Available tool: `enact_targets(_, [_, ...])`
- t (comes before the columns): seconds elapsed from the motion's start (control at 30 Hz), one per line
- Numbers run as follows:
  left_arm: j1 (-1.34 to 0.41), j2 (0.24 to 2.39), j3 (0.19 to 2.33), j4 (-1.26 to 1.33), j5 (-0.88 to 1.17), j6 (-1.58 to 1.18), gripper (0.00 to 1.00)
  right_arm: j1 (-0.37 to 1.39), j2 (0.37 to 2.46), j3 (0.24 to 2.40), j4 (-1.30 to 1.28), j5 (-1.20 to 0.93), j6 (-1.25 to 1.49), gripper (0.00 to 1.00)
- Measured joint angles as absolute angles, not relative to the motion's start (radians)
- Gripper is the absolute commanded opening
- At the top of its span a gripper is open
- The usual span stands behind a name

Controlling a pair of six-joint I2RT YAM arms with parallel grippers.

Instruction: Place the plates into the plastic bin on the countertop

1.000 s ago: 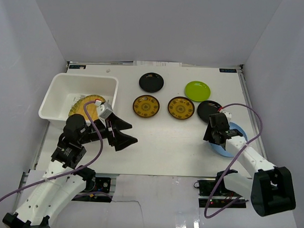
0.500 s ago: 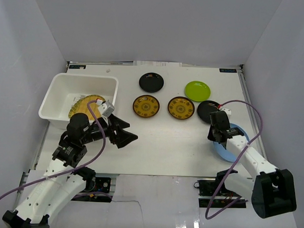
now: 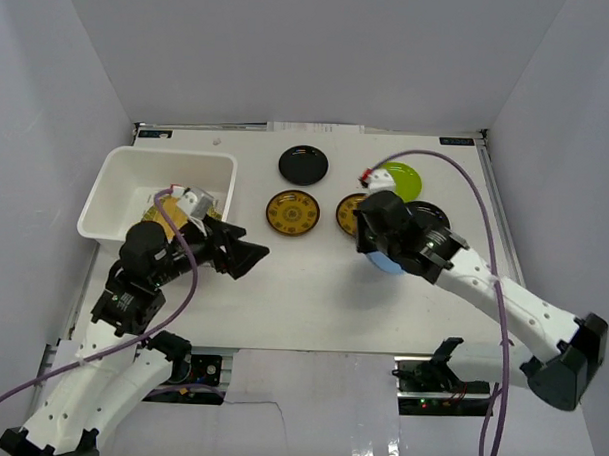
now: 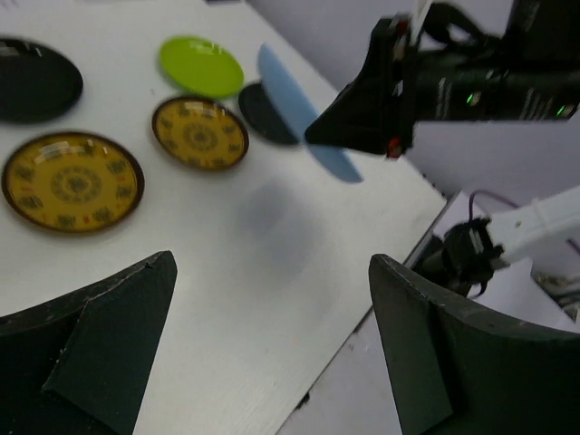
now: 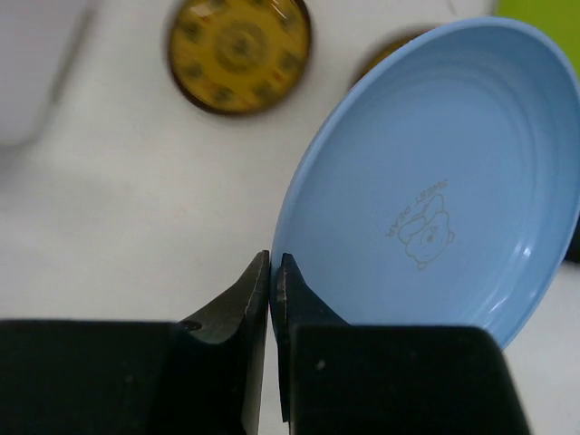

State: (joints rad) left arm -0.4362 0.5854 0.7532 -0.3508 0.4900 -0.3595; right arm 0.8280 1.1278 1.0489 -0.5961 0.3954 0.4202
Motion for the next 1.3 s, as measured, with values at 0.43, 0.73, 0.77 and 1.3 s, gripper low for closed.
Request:
enact_targets(0.43, [-0.436, 0.424, 1.278, -0.271, 0.099, -0.478, 0.98, 1.081, 1.884, 1.971, -0.303, 0.183, -0.014, 0.08])
enact_targets(0.73, [-0.436, 0.379, 1.28, -0.248, 0.01, -0.468, 0.98, 1.12, 2.272, 2.317, -0.136, -0.113, -0.109, 0.08])
enact_targets(0.77, [-0.436, 0.384, 1.28, -0.254, 0.009, -0.467, 0.98, 1.127, 2.294, 2.316, -0.118, -0.125, -0.114, 0.08])
enact_targets(1.3, [-0.436, 0.437, 1.219, -0.299, -0.016, -0.468, 0.98, 1.198, 2.447, 2.247, 0.106, -0.051, -0.199, 0.68])
